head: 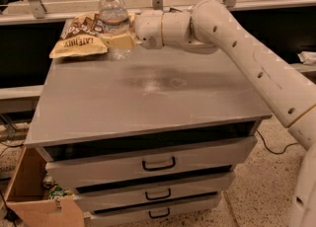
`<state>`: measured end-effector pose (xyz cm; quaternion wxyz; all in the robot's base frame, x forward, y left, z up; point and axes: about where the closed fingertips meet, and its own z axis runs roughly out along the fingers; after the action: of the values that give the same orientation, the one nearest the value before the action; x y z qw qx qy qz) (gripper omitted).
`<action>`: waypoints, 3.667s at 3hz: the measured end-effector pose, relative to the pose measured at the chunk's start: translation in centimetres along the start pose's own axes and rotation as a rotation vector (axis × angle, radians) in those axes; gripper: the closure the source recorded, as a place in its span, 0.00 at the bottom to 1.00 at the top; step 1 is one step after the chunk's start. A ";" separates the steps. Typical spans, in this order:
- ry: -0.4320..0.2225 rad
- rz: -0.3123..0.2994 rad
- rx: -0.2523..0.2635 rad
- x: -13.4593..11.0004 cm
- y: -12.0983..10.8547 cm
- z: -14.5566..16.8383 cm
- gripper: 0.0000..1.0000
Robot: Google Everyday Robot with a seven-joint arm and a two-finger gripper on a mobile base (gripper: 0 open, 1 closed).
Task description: Move water bottle near brown chip bag
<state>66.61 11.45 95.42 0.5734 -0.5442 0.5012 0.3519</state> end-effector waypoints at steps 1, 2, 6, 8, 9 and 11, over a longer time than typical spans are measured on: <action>-0.008 -0.014 0.050 0.5 -3.4 0.1 1.00; 0.001 0.009 0.101 1.9 -5.4 0.3 1.00; -0.022 0.221 0.237 7.0 -8.5 4.2 0.59; -0.014 0.287 0.249 8.0 -8.5 5.0 0.13; -0.006 0.312 0.242 8.5 -8.4 5.4 0.00; -0.038 0.207 0.221 4.3 -7.1 1.1 0.00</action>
Offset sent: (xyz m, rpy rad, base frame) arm 0.0856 -0.0198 -0.0160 0.0345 0.0174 -0.1795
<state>74.67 10.82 93.17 0.6000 -0.4166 0.5793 0.3617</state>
